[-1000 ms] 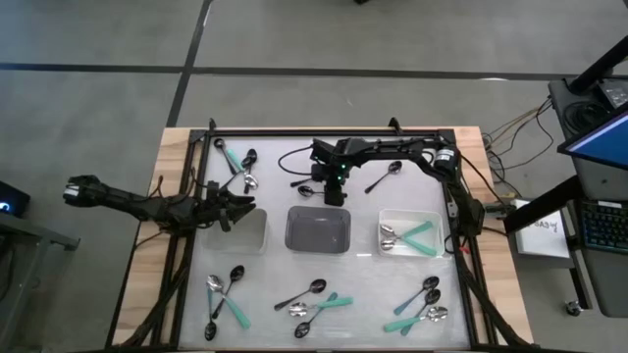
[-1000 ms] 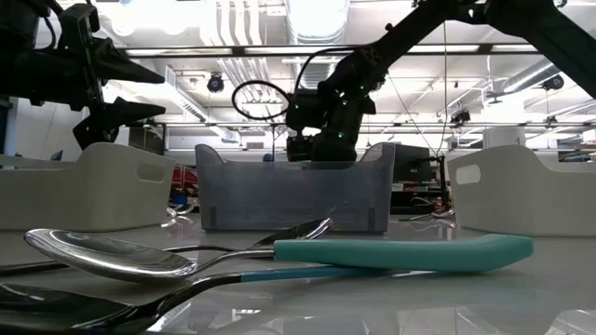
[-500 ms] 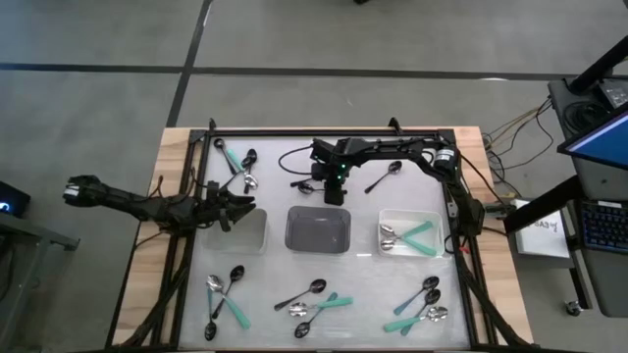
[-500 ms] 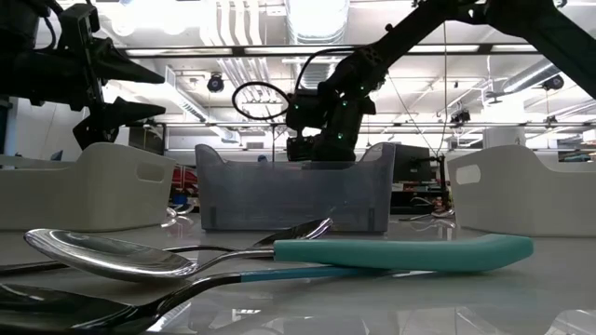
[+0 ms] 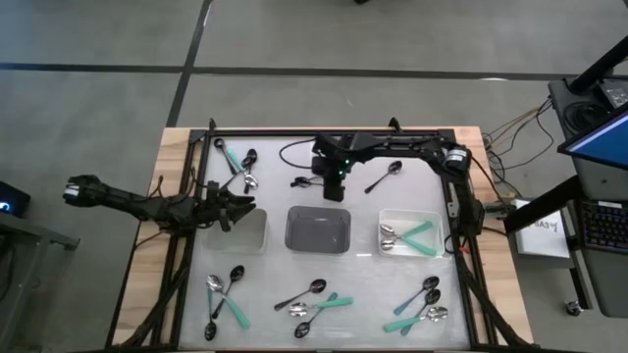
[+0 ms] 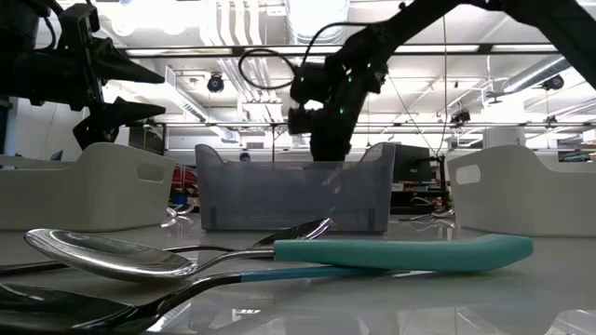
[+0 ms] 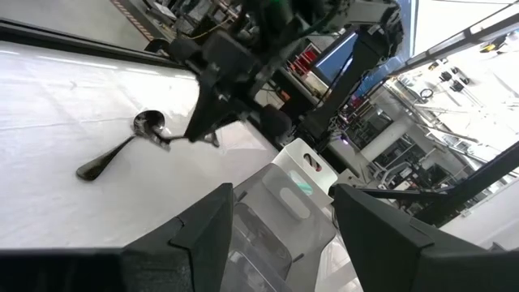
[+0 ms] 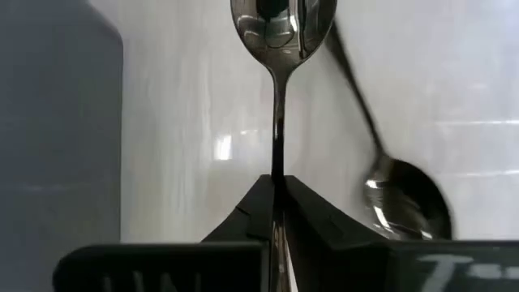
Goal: Sort silverware by color (type)
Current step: Put the black spoon into the black bin
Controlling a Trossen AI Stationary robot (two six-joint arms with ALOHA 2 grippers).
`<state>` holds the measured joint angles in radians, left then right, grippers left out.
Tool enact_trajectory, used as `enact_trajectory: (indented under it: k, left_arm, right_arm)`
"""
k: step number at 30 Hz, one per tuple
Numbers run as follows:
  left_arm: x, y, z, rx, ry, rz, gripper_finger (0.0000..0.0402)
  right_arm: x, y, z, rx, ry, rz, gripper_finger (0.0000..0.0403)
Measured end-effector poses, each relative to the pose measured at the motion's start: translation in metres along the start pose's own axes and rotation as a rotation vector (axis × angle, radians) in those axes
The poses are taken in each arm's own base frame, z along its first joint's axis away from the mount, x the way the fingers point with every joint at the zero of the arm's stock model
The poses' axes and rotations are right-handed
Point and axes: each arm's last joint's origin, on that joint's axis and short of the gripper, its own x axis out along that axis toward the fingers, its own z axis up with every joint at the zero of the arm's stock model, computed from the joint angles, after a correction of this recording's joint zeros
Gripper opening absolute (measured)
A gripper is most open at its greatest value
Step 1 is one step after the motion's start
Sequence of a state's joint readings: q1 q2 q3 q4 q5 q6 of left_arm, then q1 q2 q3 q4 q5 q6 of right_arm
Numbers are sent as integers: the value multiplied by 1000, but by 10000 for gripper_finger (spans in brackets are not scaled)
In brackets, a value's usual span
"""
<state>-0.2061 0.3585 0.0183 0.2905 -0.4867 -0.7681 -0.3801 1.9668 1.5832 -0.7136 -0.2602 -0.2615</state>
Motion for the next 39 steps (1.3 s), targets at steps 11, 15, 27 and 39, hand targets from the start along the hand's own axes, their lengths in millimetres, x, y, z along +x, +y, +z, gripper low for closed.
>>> enact_trajectory:
  k: [11,15,27,39]
  left_arm:
    - [0,0,0,0,0,0,198]
    - [0,0,0,1,1,1,198]
    - [0,0,0,1,2,2,198]
    - [0,0,0,1,2,2,198]
  right_arm:
    - [-58,26,20,-12,-181,-26,9]
    - [-65,53,25,-29,-203,14,9]
    - [-53,129,28,-74,-161,125,9]
    - [-18,145,2,-17,-80,146,15]
